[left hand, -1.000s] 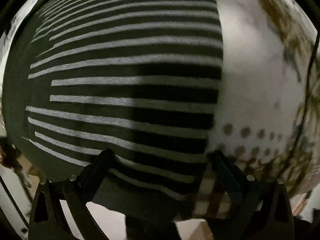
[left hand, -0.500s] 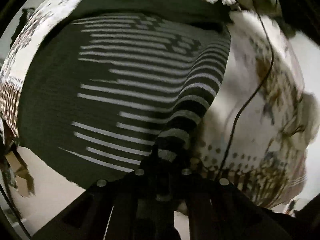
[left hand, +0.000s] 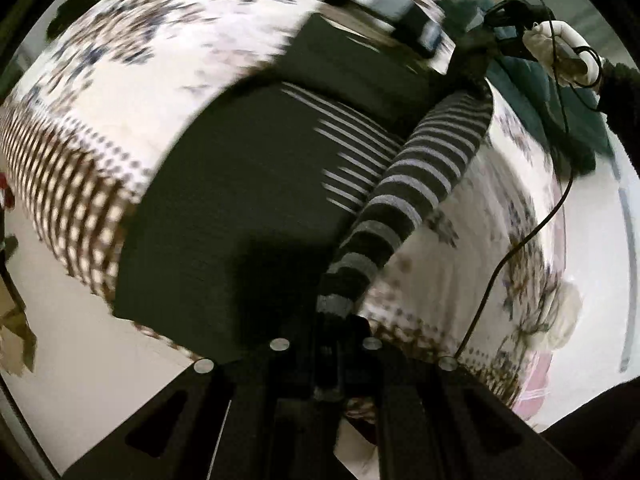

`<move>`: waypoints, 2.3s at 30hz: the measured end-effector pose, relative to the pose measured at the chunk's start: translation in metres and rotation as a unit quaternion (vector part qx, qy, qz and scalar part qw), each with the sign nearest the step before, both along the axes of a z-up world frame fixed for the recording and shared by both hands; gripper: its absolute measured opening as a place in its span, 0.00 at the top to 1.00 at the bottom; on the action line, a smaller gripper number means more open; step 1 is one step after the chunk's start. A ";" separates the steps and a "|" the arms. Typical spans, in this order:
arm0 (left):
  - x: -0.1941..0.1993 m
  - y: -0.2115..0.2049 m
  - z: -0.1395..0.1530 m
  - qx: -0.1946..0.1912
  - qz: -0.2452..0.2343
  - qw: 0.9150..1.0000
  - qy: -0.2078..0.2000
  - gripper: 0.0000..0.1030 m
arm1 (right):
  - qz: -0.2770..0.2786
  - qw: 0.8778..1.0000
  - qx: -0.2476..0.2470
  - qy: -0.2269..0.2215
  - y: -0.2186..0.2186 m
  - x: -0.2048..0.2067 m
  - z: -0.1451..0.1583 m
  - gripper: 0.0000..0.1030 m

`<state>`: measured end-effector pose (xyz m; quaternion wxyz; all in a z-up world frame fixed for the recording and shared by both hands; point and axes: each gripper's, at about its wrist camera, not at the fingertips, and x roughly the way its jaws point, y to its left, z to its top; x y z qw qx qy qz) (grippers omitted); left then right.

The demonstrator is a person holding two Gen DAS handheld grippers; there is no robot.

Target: Fold small clothes

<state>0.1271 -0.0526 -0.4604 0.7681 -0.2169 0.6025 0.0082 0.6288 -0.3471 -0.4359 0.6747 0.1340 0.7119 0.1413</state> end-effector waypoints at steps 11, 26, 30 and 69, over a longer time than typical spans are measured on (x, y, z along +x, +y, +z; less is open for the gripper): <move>-0.002 0.148 -0.116 -0.100 0.100 0.989 0.045 0.95 | 0.062 0.989 -0.137 -0.004 0.279 0.028 -0.087 0.94; -0.056 0.222 -0.138 -0.105 0.162 0.977 0.096 0.47 | 0.030 0.990 0.045 0.131 0.271 -0.094 -0.120 0.53; -0.042 0.209 -0.133 -0.105 0.132 0.982 0.081 0.44 | 0.058 0.967 0.073 0.238 0.305 -0.205 -0.169 0.53; -0.011 0.132 -0.073 0.000 -0.021 0.998 0.059 0.64 | -0.045 0.979 0.072 0.186 0.112 -0.504 -0.152 0.48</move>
